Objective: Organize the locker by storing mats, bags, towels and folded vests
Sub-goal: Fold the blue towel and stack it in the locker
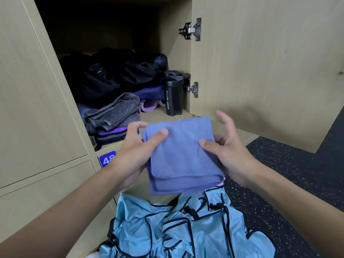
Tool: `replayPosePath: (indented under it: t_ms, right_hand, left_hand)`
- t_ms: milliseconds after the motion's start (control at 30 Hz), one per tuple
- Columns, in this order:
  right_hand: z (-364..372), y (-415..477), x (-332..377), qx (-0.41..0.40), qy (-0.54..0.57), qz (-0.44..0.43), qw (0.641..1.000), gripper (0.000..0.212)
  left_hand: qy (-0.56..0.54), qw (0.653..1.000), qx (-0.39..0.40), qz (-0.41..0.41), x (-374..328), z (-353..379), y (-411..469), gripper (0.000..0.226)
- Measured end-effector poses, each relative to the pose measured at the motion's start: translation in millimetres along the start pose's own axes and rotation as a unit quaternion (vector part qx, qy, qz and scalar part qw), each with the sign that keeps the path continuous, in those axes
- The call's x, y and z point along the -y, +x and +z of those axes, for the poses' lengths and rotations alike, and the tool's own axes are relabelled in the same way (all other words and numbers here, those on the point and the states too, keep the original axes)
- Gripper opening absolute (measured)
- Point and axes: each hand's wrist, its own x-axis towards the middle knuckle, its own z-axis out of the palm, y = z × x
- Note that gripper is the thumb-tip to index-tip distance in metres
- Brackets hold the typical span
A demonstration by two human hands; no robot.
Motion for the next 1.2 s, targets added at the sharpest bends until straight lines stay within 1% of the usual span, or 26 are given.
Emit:
replayPosePath:
  t_ms: [67, 100, 133, 167, 233, 267, 300, 333, 367, 400, 433, 467, 500, 533, 600, 667, 733, 833, 900, 933, 1000, 1100, 1133, 1167, 1200]
  right_hand:
    - [-2, 1, 2, -0.049, 0.009, -0.017, 0.999, 0.052]
    - [-3, 2, 3, -0.059, 0.011, -0.023, 0.998, 0.04]
    - [-4, 2, 3, -0.059, 0.013, -0.025, 0.998, 0.03]
    - [-5, 2, 3, -0.055, 0.008, -0.028, 0.998, 0.022]
    - [-7, 2, 4, -0.036, -0.015, -0.03, 0.999, 0.016]
    - [-7, 2, 6, -0.019, -0.017, -0.024, 0.999, 0.018]
    - [-8, 1, 8, 0.005, -0.015, -0.011, 1.0, 0.028]
    - [-8, 0, 10, 0.033, -0.018, 0.004, 0.999, 0.044]
    - [-10, -1, 12, 0.058, -0.033, 0.016, 0.998, 0.064]
    - [-11, -2, 13, 0.079, -0.062, 0.024, 0.995, 0.083]
    - [-12, -2, 13, 0.095, -0.095, 0.029, 0.991, 0.099]
    - [-13, -2, 13, 0.105, -0.129, 0.03, 0.986, 0.106]
    - [-13, -1, 13, 0.11, -0.163, 0.028, 0.98, 0.105]
    - [-13, -1, 13, 0.11, -0.196, 0.022, 0.974, 0.101]
    - [-13, 1, 14, 0.104, -0.251, 0.01, 0.962, 0.088]
    - [-12, 4, 16, 0.101, -0.298, -0.002, 0.949, 0.072]
    - [-10, 7, 16, 0.1, -0.324, -0.019, 0.94, 0.055]
    - [-4, 17, 12, 0.106, -0.335, -0.049, 0.935, 0.034]
    - [2, 28, 9, 0.111, -0.33, -0.07, 0.935, 0.029]
    - [7, 36, 8, 0.108, -0.316, -0.076, 0.939, 0.029]
    - [20, 56, 6, 0.092, -0.25, -0.076, 0.961, 0.033]
    - [48, 90, 0, 0.064, -0.138, -0.061, 0.986, 0.049]
    - [60, 102, -2, 0.061, -0.119, -0.06, 0.989, 0.046]
    - [72, 113, -3, 0.06, -0.108, -0.063, 0.99, 0.04]
    - [84, 123, -4, 0.057, -0.101, -0.07, 0.991, 0.034]
  left_hand:
    - [-0.011, 0.997, 0.075, -0.025, 7, -1, -3, 0.086]
    - [-0.01, 0.995, 0.101, -0.017, 9, 0, -4, 0.098]
    - [-0.017, 0.993, 0.114, -0.003, 10, 0, -5, 0.101]
    - [-0.028, 0.992, 0.118, 0.017, 10, 0, -5, 0.095]
    - [-0.046, 0.992, 0.103, 0.059, 7, 1, -3, 0.069]
    - [-0.046, 0.992, 0.089, 0.075, 5, 1, -2, 0.054]
    - [-0.041, 0.993, 0.074, 0.087, 6, 1, 0, 0.04]
    - [-0.032, 0.993, 0.06, 0.095, 6, 0, 1, 0.031]
    - [-0.019, 0.994, 0.056, 0.096, 7, -2, 2, 0.027]
    - [-0.001, 0.994, 0.061, 0.088, 7, -3, 2, 0.033]
    - [0.021, 0.994, 0.075, 0.074, 7, -4, 2, 0.047]
    - [0.042, 0.993, 0.088, 0.062, 6, -5, 0, 0.061]
    - [0.065, 0.991, 0.097, 0.058, 5, -6, -1, 0.069]
    - [0.09, 0.989, 0.102, 0.058, 4, -7, -1, 0.073]
    - [0.126, 0.984, 0.108, 0.063, 3, -10, -1, 0.07]
    - [0.157, 0.98, 0.104, 0.071, 2, -13, 1, 0.061]
    - [0.215, 0.968, 0.086, 0.096, 1, -17, 4, 0.046]
    - [0.318, 0.936, 0.066, 0.136, -2, -26, 11, 0.024]
    - [0.384, 0.91, 0.054, 0.149, -3, -36, 21, 0.021]
    - [0.396, 0.905, 0.047, 0.145, -5, -41, 25, 0.021]
    - [0.39, 0.911, 0.02, 0.132, -10, -53, 33, 0.021]
    - [0.302, 0.942, -0.084, 0.118, -16, -66, 47, 0.019]
    - [0.263, 0.949, -0.126, 0.123, -17, -69, 53, 0.022]
    - [0.234, 0.948, -0.168, 0.137, -16, -73, 58, 0.027]
    - [0.228, 0.939, -0.206, 0.157, -16, -76, 64, 0.033]
